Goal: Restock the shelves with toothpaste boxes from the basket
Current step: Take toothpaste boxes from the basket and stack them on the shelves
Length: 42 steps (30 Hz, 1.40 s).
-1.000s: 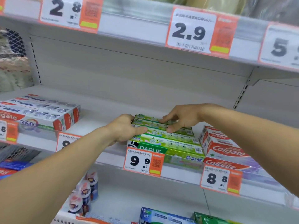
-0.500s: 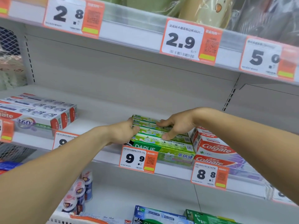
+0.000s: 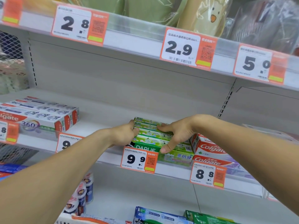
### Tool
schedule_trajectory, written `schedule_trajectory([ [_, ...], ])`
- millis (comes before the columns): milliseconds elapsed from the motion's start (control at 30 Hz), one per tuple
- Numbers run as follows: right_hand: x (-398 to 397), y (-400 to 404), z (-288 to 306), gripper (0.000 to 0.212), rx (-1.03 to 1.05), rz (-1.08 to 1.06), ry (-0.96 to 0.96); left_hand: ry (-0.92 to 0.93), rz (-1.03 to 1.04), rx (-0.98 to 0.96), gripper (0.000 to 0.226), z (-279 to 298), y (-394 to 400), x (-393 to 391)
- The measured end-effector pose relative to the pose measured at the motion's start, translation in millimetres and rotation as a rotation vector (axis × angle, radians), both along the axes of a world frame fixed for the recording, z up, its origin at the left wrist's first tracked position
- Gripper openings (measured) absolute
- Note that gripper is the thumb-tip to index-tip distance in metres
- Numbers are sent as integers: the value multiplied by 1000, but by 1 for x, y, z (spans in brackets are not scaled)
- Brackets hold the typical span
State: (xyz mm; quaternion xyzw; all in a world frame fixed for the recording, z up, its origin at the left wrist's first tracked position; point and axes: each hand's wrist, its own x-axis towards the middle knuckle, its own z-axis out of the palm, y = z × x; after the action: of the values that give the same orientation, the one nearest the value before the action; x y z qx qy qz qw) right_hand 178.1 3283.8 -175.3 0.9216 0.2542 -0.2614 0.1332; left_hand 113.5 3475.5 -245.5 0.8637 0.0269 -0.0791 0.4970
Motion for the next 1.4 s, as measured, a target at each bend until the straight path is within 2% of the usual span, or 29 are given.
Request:
schedule_trajectory([
  [133, -8, 0, -3, 107, 75, -39, 38, -13, 12, 73, 52, -4, 1, 5],
  [200, -17, 2, -3, 100, 177, -8, 4, -102, 38, 134, 64, -4, 1, 1],
  [267, -31, 8, -5, 86, 370, 81, -124, -361, 97, 233, 69, -2, 4, -16],
  [333, -51, 20, -12, 64, 652, 168, -256, -646, 181, 311, 56, -1, 16, -43],
  [367, -62, 27, -18, 49, 807, 202, -280, -738, 217, 325, 48, -3, 25, -58],
  [433, -88, 44, -35, 23, 1059, 224, -213, -791, 266, 328, 31, -12, 46, -92],
  [500, -112, 64, -62, 12, 1157, 209, -68, -697, 265, 339, 16, -29, 67, -126],
  [633, -146, 113, -143, 12, 1048, 196, 237, -297, 68, 490, 0, -90, 99, -176],
  [800, -163, 151, -254, 15, 828, 71, 508, 191, -16, 542, 15, -197, 131, -223],
  [967, -173, 182, -307, 27, 583, 137, 527, 543, -35, 566, 48, -259, 143, -276],
  [1067, -177, 192, -320, 46, 346, 282, 572, 658, -36, 488, 59, -281, 131, -289],
  [1200, -181, 187, -349, 74, 2, 575, 561, 710, -3, 383, 63, -292, 119, -290],
  [1300, -188, 177, -373, 85, -59, 712, 495, 761, -3, 263, 67, -296, 116, -289],
  [1400, -184, 172, -383, 79, 6, 750, 493, 799, -25, 172, 66, -299, 108, -287],
])
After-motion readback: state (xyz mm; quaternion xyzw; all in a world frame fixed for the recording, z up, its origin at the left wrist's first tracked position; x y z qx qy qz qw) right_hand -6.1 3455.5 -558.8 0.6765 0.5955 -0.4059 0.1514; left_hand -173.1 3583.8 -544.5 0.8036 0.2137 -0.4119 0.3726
